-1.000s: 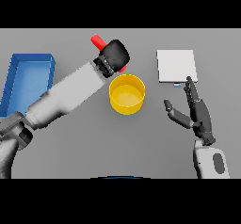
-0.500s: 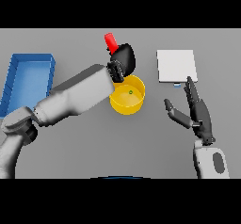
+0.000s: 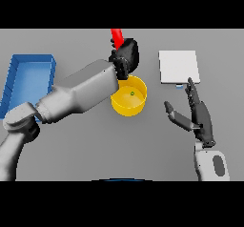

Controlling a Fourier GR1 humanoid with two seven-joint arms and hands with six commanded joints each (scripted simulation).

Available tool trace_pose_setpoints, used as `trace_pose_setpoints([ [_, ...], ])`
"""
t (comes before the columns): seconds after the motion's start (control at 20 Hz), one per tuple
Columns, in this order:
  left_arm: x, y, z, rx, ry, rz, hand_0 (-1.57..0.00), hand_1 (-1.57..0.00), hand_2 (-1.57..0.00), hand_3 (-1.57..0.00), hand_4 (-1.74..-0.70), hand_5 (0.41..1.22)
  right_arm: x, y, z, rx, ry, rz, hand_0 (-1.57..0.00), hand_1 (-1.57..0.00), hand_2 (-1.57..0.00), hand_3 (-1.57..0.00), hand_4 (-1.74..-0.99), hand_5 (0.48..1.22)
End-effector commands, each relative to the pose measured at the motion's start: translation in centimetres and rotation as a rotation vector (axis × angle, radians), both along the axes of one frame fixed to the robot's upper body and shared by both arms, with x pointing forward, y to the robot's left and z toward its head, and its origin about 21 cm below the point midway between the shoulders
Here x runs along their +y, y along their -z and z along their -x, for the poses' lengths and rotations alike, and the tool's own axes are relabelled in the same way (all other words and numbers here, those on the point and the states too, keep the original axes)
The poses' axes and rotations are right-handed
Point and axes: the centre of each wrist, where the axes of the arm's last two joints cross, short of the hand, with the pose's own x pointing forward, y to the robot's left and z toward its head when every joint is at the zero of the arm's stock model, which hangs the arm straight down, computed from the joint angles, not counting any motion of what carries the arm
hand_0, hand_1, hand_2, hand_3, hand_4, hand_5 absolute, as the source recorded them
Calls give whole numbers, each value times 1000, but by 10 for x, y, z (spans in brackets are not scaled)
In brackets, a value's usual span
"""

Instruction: Pick up the red beaker and tilt it to pour out 1 green nut into yellow bowl. Pick up the yellow bowl and place it on the metallic measuring scale.

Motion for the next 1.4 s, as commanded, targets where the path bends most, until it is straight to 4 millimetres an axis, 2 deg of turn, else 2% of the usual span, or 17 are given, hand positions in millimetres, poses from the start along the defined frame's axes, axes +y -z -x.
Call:
trace_pose_setpoints([
  [0.0,-2,-7,-1,-12,0,5,-1571,-1571,-1571,-1570,-1740,1221,-1,0,-1,6,-1,-4,1,1,1,1,-1233,585],
  [0.05,3,-13,-6,-29,-10,7,-1571,-1571,-1571,-1570,-1738,1189,0,-1,-2,1,-2,4,1,1,1,1,-1226,587],
  [0.1,3,-28,-10,-52,-4,38,-1571,-1571,-1571,-1571,-1738,1159,-2,0,-3,6,-4,4,1,1,1,1,-1222,590],
  [0.15,3,-39,-12,-83,-2,53,-1571,-1571,-1571,-1571,-1738,1171,0,-2,-4,-9,-12,-3,1,1,1,1,-1219,595],
  [0.25,5,-66,-19,-126,12,123,-1571,-1269,-1251,-1571,-1644,1189,-3,-2,-3,-22,-22,-1,1,1,1,1,-1222,609],
  [0.35,13,-105,-31,-200,-4,178,-1571,-1378,-1366,-1212,-1679,1201,-1,-1,-2,-19,-34,-19,1,1,1,1,-1231,620],
  [0.45,22,-144,-39,-262,-45,232,-1571,-1447,-1440,-1341,-1596,1208,-2,-3,-5,-12,-35,-18,1,1,1,1,-1246,631],
  [0.55,41,-187,-48,-320,-137,365,-1571,-1492,-1487,-1424,-1553,1213,1,-3,-8,-9,-34,-18,1,1,1,1,-1266,639],
  [0.6,44,-193,-51,-317,-167,404,-1571,-1508,-1504,-1453,-1537,1214,0,-7,-9,-21,-40,-15,1,1,1,1,-1274,642],
  [0.65,66,-208,-59,-294,-250,509,-1571,-1520,-1517,-1477,-1578,1216,-2,-8,-10,-16,-45,-13,1,1,1,1,-1281,644],
  [0.7,100,-222,-67,-286,-377,656,-1571,-1530,-1528,-1445,-1611,1217,-3,-6,-9,-17,-53,-2,1,1,1,1,-1292,645],
  [0.75,126,-227,-72,-272,-455,772,-1571,-1539,-1537,-1435,-1637,1218,-1,-7,-8,-30,-63,-1,1,1,1,1,-1299,649],
  [0.85,167,-223,-80,-235,-590,983,-1571,-1550,-1549,-1440,-1674,1219,0,-7,-7,-52,-73,2,1,1,1,1,-1313,652],
  [1.0,218,-210,-83,-247,-693,1194,-1571,-1560,-1560,-1400,-1707,1220,2,-7,-10,-68,-79,43,1,1,1,1,-1304,653],
  [1.1,243,-199,-83,-261,-770,1331,-1571,-1564,-1564,-1437,-1719,1220,3,-8,-14,-48,-76,31,1,1,1,1,-1298,651],
  [1.25,275,-169,-83,-308,-901,1441,-1571,-1568,-1567,-1406,-1730,1221,1,-7,-13,-44,-77,17,1,1,1,1,-1276,651],
  [1.35,296,-142,-80,-319,-1001,1482,-1571,-1569,-1569,-1465,-1734,1221,6,-5,-9,-30,-87,-1,1,1,1,1,-1275,656],
])
